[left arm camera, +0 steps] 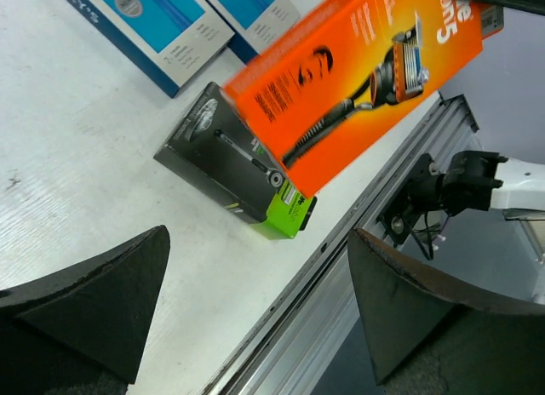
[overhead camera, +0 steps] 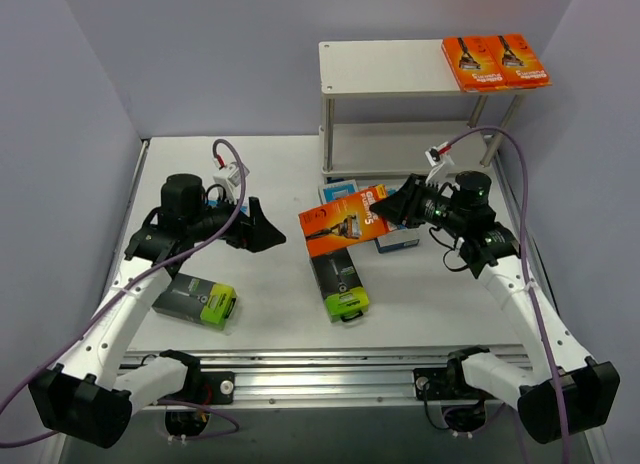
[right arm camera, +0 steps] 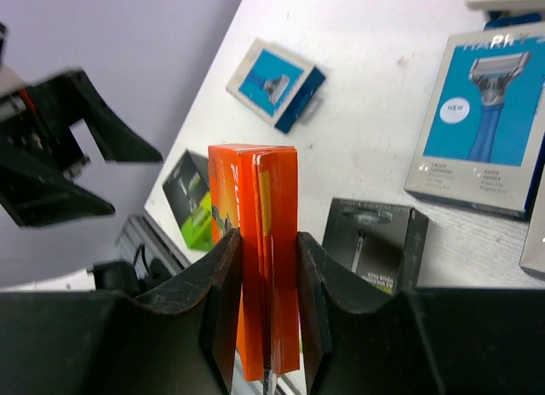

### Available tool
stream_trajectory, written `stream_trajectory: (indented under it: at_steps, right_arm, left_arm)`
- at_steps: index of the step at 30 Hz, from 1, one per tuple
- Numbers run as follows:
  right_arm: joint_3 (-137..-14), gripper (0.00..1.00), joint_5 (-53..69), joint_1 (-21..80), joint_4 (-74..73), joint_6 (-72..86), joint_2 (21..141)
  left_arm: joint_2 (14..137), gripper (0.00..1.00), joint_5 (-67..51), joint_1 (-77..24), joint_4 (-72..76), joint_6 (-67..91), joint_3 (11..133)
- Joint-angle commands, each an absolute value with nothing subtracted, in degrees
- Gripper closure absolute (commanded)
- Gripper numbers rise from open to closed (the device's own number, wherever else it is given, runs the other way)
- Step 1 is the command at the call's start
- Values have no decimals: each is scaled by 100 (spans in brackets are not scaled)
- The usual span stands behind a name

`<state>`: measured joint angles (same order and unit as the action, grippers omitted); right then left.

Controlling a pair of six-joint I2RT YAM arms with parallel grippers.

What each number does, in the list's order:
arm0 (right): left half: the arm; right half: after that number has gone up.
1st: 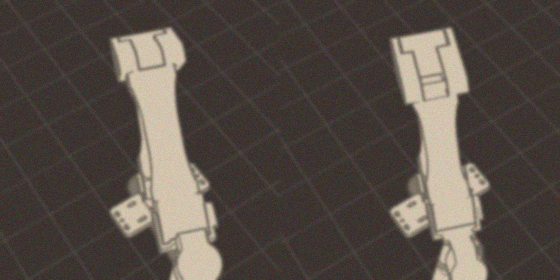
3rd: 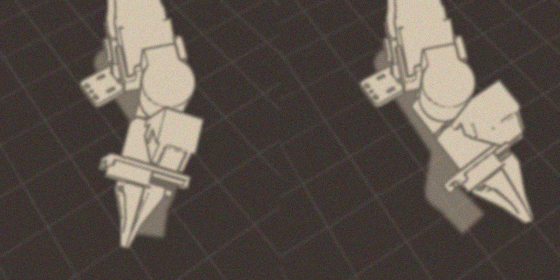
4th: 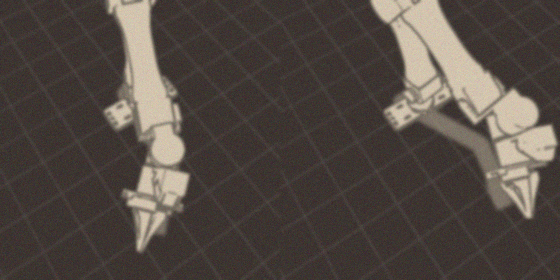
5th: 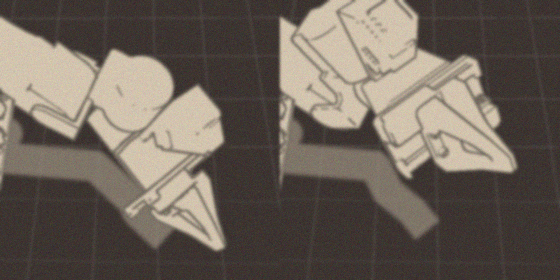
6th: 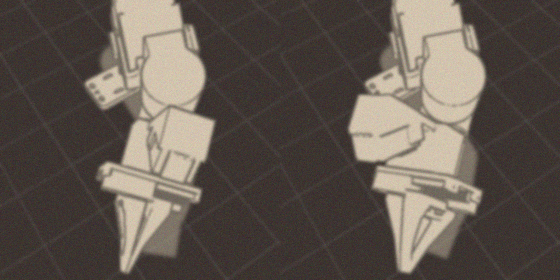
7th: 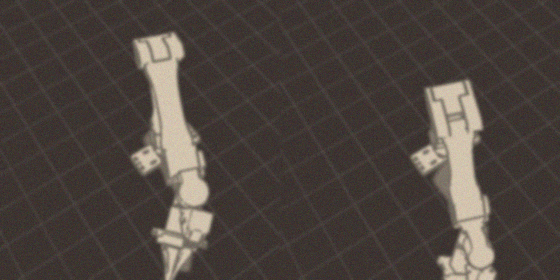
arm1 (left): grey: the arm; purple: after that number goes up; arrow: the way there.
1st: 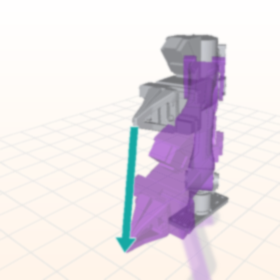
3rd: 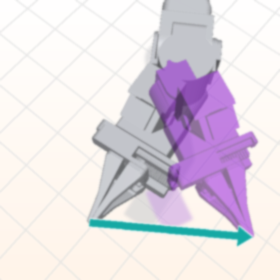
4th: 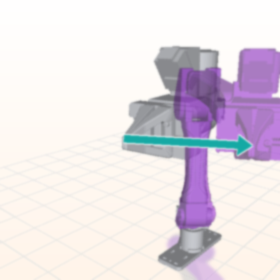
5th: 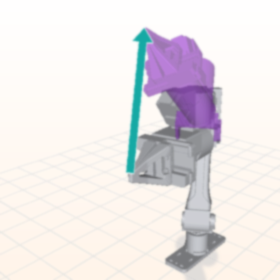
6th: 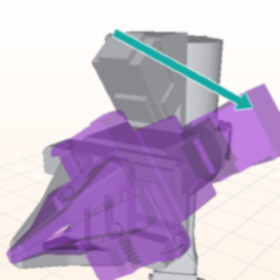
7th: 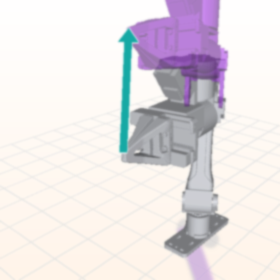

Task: Place and organize the shaving razors onto the shelf
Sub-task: Place the shaving razor onto shelf

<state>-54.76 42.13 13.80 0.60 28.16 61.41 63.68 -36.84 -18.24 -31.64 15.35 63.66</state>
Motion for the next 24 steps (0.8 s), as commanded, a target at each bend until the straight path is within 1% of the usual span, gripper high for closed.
stream_trajectory:
  at_steps: [1,6,9,10,11,13,14,16,19,24]
  right_arm:
    - [-5449,100,3508,1397,1142,3857,5819]
    - [-5274,100,2463,1564,1669,4859,5511]
    - [-4959,100,2014,1714,2196,5518,5371]
    - [-4853,100,1978,1783,2615,5659,5353]
    - [-4782,100,1917,1836,2732,5773,5335]
    - [-4737,100,1417,2038,2803,5784,5265]
    - [-4737,100,1206,2300,2804,5714,5239]
    - [-4764,100,565,2574,2786,5599,5159]
    - [-4738,100,-78,3040,2926,5563,5124]
    - [-4685,100,-746,3777,3383,5572,5299]
  left_arm:
    - [6214,6,-3989,-1802,-1979,2266,6048]
    - [6126,6,-4227,-1828,-556,3391,5381]
    - [6135,6,-4254,-1846,314,4102,5177]
    - [6135,6,-4297,-1846,569,4348,5038]
    - [6143,6,-4307,-1854,1102,4820,4967]
    - [6179,6,-4289,-1881,1606,5280,4799]
    - [6179,6,-4219,-1916,2157,5709,4729]
    - [6170,6,-4105,-2003,2799,6036,4615]
    - [6214,6,-3885,-2197,3154,6363,4666]
    - [6433,6,-3701,-2531,3155,6381,4799]
